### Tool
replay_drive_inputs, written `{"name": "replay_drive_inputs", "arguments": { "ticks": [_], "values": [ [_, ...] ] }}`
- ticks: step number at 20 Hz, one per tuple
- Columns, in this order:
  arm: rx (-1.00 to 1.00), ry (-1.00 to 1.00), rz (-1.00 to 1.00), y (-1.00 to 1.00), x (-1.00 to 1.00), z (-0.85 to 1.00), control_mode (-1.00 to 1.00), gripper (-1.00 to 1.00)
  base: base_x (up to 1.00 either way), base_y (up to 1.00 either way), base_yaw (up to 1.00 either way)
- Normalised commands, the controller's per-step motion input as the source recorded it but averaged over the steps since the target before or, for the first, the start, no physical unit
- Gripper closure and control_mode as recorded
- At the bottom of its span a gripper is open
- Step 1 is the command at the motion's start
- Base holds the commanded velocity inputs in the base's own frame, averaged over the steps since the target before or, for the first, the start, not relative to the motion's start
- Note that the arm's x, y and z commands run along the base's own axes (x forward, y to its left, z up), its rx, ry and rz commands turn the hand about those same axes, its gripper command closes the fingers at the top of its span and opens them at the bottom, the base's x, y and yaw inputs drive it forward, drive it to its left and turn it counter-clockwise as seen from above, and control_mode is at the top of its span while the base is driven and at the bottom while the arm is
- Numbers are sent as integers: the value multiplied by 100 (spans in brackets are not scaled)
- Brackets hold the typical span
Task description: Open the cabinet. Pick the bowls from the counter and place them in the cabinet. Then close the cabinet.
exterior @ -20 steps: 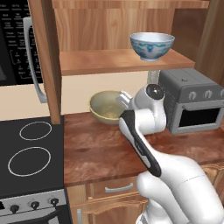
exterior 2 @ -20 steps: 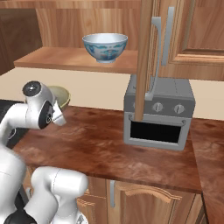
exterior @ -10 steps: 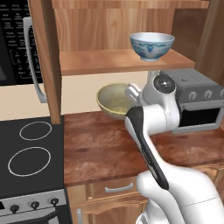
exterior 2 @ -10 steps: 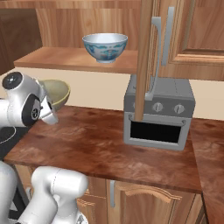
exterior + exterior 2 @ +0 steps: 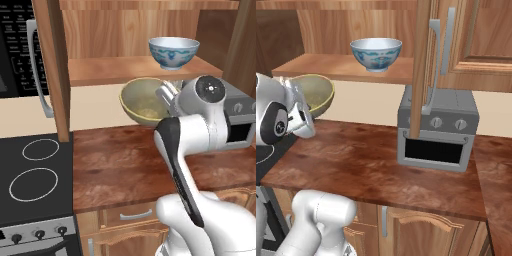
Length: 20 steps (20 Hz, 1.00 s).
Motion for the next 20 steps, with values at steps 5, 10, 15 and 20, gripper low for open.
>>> {"name": "replay_drive_inputs", "arguments": {
  "ticks": [5, 10, 15, 20],
  "values": [
    [0, -25, 0, 0, -17, 69, -100, 100, 0, 0, 0],
    [0, -20, 0, 0, -1, 63, -100, 100, 0, 0, 0],
    [0, -17, 0, 0, 0, 50, -100, 100, 0, 0, 0],
    [0, -3, 0, 0, 6, 31, -100, 100, 0, 0, 0]
  ]
}}
